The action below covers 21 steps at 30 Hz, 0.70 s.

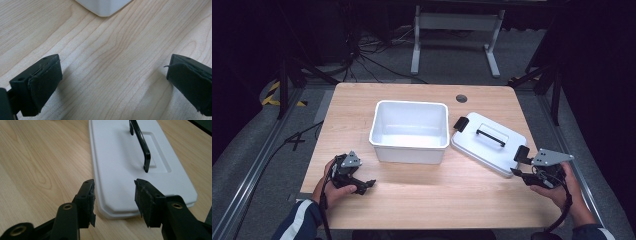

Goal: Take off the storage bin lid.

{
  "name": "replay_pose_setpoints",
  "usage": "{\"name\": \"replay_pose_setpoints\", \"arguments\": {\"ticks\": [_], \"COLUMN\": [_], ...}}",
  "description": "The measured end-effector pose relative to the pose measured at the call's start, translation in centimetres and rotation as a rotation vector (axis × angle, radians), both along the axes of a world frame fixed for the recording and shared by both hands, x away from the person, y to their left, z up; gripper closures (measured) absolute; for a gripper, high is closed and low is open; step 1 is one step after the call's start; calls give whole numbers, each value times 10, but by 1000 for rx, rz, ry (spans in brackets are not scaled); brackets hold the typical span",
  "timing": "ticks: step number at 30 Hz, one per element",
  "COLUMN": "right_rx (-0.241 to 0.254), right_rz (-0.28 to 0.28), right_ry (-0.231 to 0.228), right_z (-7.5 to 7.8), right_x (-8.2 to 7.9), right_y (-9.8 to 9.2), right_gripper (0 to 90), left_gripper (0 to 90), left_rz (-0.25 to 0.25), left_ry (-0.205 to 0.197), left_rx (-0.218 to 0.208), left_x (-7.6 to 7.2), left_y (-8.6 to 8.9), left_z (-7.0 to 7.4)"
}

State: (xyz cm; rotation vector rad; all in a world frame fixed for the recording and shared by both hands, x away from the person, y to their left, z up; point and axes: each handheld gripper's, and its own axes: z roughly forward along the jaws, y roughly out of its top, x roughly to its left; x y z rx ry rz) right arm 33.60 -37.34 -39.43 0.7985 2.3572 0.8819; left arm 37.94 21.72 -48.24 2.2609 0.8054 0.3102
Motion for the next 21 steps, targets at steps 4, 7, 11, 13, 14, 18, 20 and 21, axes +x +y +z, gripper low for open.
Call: {"name": "replay_pose_setpoints", "arguments": {"ticks": [4,7,11,13,14,18,20,21], "right_rx": [-2,14,18,22,31,64,95,100], "right_rz": [-6,-18,-44,-52,-62,-115,-125,-130], "right_ry": [11,23,51,53,63,63,71,76], "right_z": [-11,-18,-31,-36,-38,-49,-53,-55], "right_x": [-4,-6,-6,-7,-8,-9,-10,-11], "right_y": [-5,-8,-13,-15,-16,-22,-24,-24], "right_gripper": [500,483,455,439,424,363,336,330], "left_gripper": [5,6,6,5,6,5,6,6], "left_rz": [0,-1,0,0,0,0,-1,0], "left_ry": [0,2,0,0,0,0,2,-1], "left_rx": [0,2,0,1,1,1,2,0], "left_x": [0,0,0,0,0,0,0,0], "left_y": [0,0,0,0,0,0,0,0], "left_z": [0,0,0,0,0,0,0,0]}}
